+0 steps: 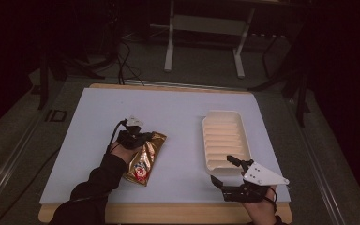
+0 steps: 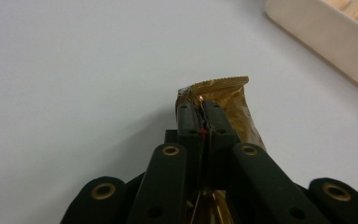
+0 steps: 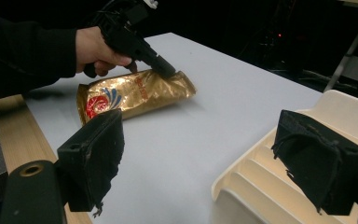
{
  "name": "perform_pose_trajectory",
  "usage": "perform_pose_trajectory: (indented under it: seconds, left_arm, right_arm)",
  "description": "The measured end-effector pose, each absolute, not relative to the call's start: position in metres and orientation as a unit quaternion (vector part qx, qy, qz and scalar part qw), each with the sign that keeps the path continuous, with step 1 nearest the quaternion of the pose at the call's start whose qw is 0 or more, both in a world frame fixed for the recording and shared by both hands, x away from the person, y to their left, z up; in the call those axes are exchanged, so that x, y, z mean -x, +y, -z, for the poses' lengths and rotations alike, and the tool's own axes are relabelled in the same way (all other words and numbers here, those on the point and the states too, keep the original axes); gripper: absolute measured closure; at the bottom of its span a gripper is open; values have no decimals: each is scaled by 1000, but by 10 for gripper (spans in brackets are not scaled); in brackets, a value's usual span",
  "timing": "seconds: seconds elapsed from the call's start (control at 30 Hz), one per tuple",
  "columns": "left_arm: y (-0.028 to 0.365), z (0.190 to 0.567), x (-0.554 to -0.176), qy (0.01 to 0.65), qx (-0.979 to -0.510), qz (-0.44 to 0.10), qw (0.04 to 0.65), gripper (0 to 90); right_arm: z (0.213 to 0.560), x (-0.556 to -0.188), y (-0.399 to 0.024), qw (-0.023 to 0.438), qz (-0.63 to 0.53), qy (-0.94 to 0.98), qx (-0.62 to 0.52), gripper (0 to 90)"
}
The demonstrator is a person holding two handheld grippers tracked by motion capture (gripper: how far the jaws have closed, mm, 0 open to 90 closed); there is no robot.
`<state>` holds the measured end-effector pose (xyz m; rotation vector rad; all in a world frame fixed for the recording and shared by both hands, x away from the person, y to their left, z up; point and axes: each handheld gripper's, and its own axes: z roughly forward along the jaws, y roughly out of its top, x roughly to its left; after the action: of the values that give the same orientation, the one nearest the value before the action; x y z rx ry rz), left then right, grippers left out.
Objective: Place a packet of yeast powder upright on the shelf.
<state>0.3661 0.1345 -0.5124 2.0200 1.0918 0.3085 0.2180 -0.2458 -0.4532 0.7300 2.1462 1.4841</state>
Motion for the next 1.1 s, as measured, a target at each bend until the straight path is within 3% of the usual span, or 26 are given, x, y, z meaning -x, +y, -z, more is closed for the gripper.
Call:
perform_pose_trajectory:
  seconds: [1.1]
  left_arm:
    - [129,456,-312,374,-777,-145,485,885]
  right_arm:
    - [450,-217,-248,215,-547,761,-274,136]
